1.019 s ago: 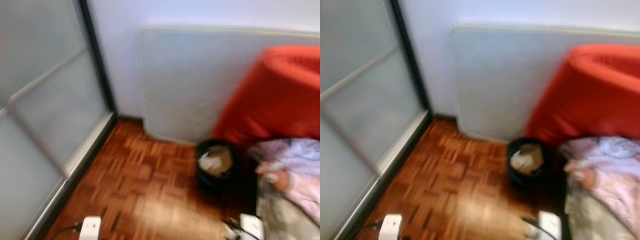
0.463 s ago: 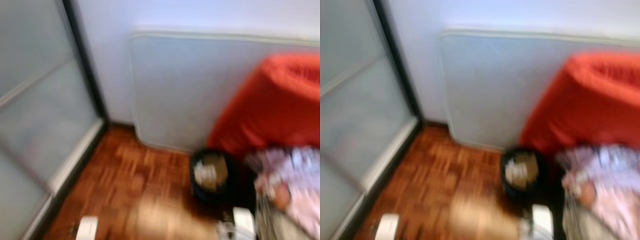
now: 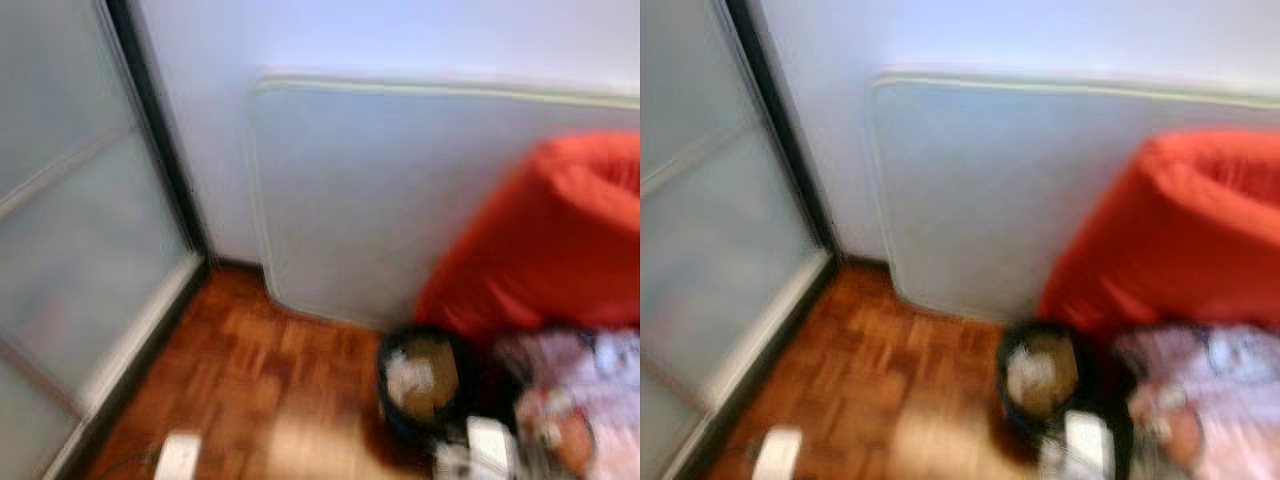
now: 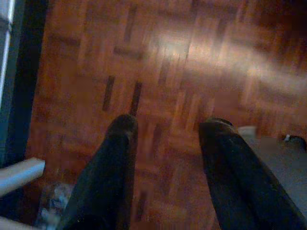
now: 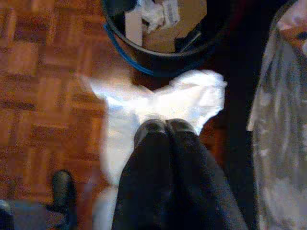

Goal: Clean up the room

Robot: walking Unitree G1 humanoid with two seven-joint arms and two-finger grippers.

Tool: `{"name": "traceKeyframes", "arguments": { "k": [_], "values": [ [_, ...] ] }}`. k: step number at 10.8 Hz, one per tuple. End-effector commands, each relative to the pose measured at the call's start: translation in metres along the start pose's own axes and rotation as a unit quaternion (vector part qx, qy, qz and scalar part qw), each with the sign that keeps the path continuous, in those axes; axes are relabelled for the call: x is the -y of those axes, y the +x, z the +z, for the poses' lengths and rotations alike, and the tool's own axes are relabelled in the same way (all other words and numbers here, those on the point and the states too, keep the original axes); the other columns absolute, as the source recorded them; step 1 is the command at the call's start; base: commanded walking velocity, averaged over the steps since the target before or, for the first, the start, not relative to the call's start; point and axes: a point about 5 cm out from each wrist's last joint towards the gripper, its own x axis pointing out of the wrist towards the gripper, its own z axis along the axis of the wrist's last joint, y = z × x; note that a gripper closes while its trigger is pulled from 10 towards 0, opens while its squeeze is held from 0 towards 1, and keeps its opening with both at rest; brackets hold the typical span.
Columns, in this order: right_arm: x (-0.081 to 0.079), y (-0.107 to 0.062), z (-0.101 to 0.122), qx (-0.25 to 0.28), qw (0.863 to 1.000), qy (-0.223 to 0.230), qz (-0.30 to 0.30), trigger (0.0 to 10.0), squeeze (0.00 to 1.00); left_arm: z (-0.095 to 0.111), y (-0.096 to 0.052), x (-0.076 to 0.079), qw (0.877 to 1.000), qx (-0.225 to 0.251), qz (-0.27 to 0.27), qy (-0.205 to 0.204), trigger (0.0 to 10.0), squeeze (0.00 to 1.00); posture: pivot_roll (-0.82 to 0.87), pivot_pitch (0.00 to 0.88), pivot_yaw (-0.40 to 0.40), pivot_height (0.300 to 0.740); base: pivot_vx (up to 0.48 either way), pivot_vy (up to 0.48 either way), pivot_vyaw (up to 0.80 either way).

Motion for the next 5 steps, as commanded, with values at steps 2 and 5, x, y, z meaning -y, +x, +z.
{"name": "traceKeyframes", "arguments": {
  "k": [2, 5],
  "values": [
    [0.0088, -0.0008, -0.0008, -0.002, 1.000, 0.004, -0.013, 10.0, 0.00, 0.0022, 0.0006, 0.0018, 1.000, 0.001, -0.003, 0.001, 10.0, 0.00, 0.02, 0.000, 0.028, 0.740, 0.302, 0.000, 0.00],
    [0.0076, -0.0007, -0.0010, -0.003, 1.000, 0.004, -0.012, 10.0, 0.00, 0.0033, 0.0007, -0.0002, 1.000, 0.002, -0.002, 0.002, 10.0, 0.00, 0.02, 0.000, 0.031, 0.740, 0.304, 0.000, 0.00]
  ]
}}
